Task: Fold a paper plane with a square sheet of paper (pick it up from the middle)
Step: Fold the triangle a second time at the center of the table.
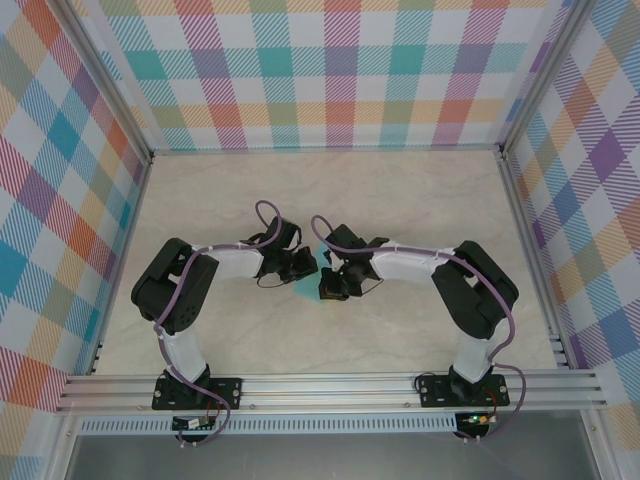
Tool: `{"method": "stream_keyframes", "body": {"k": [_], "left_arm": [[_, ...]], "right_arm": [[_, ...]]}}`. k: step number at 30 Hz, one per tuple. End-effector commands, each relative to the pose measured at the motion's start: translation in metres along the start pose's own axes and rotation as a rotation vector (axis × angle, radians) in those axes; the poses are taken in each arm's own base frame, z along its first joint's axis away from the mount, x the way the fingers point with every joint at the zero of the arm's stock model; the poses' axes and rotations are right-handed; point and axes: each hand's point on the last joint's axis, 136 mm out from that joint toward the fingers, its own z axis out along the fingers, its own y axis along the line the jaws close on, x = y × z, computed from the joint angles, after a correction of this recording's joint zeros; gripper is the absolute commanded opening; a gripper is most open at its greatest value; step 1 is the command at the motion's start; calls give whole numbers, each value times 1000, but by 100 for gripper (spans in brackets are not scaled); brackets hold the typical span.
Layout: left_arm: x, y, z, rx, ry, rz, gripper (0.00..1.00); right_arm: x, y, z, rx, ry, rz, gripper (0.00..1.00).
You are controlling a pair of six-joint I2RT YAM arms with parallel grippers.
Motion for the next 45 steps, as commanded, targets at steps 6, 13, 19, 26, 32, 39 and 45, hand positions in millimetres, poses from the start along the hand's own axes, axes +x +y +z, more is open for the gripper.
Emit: {"method": "stream_keyframes", "body": {"k": [6,13,19,26,32,39,45], "left_arm": [[44,80,19,-269,98,-83,8],[43,79,17,-269,96,-81,8],[43,78,19,-267,97,-80,8],[43,78,18,-269,99,-81,8],[43,78,17,-266,101,-82,8],[44,79,17,-269,100,-83,8],[44,80,18,-271,98,-86,8]], "right_arm": [[-14,12,2,-9,-35,-12,8],[-1,-14,-31,116,-102,13,14],[-2,2,-35,36,-111,-17,19],[-17,29,-11,-40,-70,-48,10],[-29,25,6,-11,-70,-22,8],[-22,-2,19,84,-45,-8,8],[-2,-4,29,28,39,-41,8]]}}
